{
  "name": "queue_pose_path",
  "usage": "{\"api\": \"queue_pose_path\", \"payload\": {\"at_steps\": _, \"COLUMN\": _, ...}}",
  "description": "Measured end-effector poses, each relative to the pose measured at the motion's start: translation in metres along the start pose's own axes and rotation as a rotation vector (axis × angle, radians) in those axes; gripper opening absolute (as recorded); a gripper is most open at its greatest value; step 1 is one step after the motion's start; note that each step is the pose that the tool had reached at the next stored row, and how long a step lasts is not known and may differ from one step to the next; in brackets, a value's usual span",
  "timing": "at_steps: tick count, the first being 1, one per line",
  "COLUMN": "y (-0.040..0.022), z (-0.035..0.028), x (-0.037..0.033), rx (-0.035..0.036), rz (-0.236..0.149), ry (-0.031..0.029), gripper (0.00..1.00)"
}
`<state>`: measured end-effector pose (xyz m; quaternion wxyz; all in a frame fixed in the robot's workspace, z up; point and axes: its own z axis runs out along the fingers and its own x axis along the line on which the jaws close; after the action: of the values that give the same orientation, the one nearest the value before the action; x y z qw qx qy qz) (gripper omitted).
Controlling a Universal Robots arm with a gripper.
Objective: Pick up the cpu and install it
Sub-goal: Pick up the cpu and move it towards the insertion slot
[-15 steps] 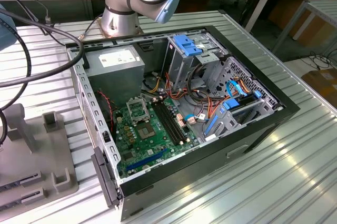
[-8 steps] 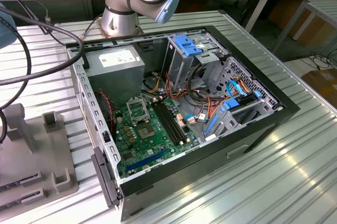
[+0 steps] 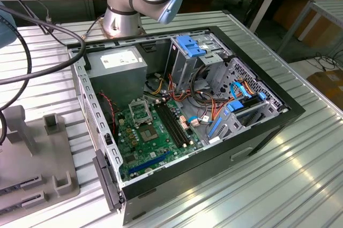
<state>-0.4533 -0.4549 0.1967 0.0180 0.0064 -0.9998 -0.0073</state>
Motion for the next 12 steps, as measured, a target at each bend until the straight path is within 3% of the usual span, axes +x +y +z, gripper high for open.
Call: {"api": "queue_pose_path", "payload": {"at_steps": 12, "y": 0.0008, "z": 0.0015, "x": -0.0014, "rx": -0.0002, "rz": 0.001, "ry": 0.0001, "gripper": 0.47}}
